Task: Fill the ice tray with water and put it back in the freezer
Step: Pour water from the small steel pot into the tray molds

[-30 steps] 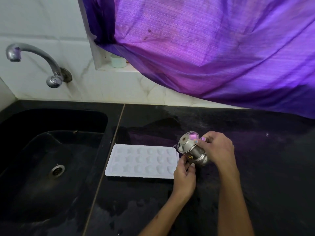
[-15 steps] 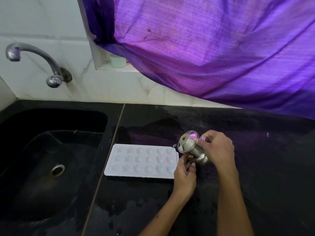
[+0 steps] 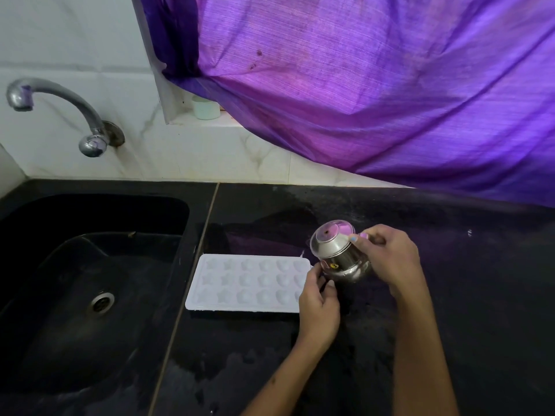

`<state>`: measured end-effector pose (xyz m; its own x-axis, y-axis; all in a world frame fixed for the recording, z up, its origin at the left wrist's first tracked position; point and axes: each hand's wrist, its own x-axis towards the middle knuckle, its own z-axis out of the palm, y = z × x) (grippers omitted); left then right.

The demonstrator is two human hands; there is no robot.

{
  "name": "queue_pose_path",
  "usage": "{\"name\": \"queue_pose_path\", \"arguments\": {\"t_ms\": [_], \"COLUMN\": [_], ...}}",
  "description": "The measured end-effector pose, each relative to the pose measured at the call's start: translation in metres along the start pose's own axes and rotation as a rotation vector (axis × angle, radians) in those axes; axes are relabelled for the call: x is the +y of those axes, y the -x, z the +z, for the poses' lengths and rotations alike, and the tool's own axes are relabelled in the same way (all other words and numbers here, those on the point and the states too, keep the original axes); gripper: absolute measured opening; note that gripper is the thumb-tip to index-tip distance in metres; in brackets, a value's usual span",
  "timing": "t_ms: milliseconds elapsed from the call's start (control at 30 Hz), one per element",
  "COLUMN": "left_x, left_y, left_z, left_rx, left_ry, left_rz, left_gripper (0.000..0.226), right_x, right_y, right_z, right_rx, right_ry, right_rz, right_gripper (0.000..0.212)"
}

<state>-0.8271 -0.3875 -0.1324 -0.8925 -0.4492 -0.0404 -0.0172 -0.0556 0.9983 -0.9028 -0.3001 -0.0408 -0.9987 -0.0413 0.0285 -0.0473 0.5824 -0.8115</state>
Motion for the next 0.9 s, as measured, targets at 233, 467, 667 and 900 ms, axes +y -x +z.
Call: {"name": "queue_pose_path", "arguments": {"t_ms": [233, 467, 667, 900], "left_x": [0.008, 0.007, 0.002, 0.0], "left_y": [-0.002, -0.006, -0.006, -0.004], "left_z": [-0.016, -0.031, -0.04, -0.044], "left_rx": [-0.024, -0.074, -0.134, -0.193], "left_ry": [-0.002, -0.025, -0.037, -0.059], "left_rz": [0.02, 0.025, 0.013, -0.023], "left_gripper": [0.041, 0.039, 0.036, 0.035], "right_x": [-0.014, -0.032, -0.04, -0.046], "right_y": [0.006, 0.013, 0.019, 0.029], "right_z": [0.007, 0.019, 0.026, 0.03], "right_rx": [0.026, 0.041, 0.052, 0.1], "right_ry": [-0.012, 0.101, 0.144, 0.21], "right_rz": [-0.04, 0.009, 0.035, 0.051], "right_gripper": [0.016, 0.018, 0.019, 0.019]}}
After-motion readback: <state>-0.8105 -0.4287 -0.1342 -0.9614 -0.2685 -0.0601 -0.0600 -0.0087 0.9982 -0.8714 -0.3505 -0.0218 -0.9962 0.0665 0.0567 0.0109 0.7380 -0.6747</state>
